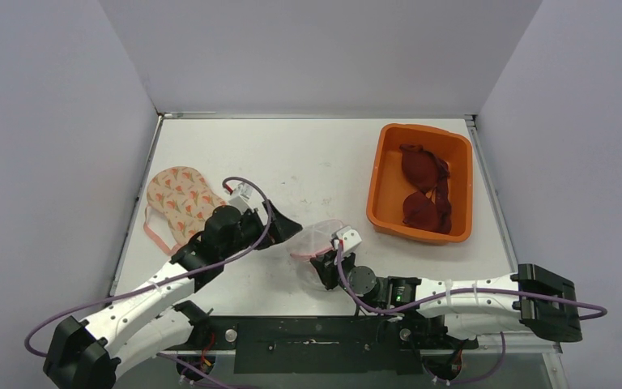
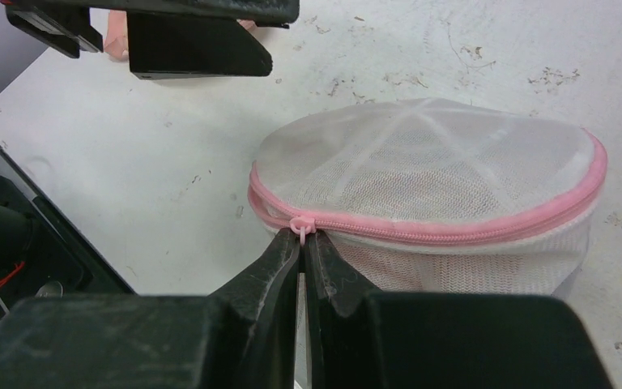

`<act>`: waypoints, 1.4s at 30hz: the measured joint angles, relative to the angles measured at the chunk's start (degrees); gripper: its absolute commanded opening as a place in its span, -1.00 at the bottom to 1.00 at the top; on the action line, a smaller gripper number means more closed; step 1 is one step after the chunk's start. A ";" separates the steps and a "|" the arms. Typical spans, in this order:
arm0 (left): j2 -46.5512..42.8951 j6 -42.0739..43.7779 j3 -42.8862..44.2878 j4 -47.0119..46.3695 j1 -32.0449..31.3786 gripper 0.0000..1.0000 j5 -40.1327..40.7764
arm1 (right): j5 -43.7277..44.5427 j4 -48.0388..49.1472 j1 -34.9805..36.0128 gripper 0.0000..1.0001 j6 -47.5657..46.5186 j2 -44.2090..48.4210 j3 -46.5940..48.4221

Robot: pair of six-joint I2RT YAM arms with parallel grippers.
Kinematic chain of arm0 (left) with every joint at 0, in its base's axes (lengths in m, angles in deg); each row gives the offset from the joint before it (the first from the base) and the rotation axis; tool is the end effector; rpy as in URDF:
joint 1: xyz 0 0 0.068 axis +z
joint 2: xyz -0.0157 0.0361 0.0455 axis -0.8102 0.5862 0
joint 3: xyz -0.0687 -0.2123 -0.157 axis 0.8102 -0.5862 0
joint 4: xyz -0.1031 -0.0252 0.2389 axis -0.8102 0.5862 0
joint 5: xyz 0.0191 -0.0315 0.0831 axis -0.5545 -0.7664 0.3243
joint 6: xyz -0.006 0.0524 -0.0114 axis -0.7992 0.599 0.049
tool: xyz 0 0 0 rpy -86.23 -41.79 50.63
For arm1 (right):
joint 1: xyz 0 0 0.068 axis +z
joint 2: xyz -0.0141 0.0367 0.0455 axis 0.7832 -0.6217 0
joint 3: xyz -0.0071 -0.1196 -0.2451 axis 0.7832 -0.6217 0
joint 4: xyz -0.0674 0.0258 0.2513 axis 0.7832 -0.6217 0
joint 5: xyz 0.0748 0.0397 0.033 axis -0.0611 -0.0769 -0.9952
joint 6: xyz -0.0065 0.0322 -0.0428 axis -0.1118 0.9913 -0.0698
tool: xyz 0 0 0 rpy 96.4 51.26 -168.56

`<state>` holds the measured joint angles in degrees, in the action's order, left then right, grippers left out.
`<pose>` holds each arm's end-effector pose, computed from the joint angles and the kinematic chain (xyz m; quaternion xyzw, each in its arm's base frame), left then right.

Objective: Unzip the laundry bag and remove the bra
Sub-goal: Unzip the laundry bag at the center of the board.

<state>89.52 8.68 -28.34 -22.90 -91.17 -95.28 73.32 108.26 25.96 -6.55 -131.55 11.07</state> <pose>0.1646 -0.1308 0.2400 -0.0706 0.8339 -0.4249 0.3451 0.0662 0.2203 0.2084 -0.1958 0.7722 0.3337 0.5040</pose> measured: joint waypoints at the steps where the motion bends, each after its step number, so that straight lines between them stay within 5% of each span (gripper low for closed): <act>1: -1.20 -1.60 -0.33 0.15 -0.35 0.77 0.61 | 0.00 0.09 0.13 -0.90 0.13 0.00 0.00; 13: -6.49 -26.05 -9.90 1.99 -13.46 0.71 7.72 | -0.07 0.98 1.09 -0.89 1.16 -1.49 0.00; 21: -9.99 -36.26 -11.76 1.81 -15.30 0.50 13.44 | -0.02 0.98 1.88 -0.89 1.14 -1.49 0.00; 30: -1.95 -40.17 -11.85 -4.96 -15.37 -0.13 15.56 | 0.42 0.96 3.56 -0.89 1.09 -2.16 0.00; 37: -0.90 -40.44 -11.85 -7.23 -15.37 -0.93 16.17 | 1.27 0.90 3.98 -0.89 0.83 -2.16 0.00; 42: -0.96 -37.53 -10.75 -7.10 -14.38 -1.00 16.13 | 2.03 -0.52 3.98 -0.89 -1.07 -1.40 0.13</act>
<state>88.55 -28.85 -39.10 -30.01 -105.55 -79.15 75.35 107.73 29.94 -7.63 -132.95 11.20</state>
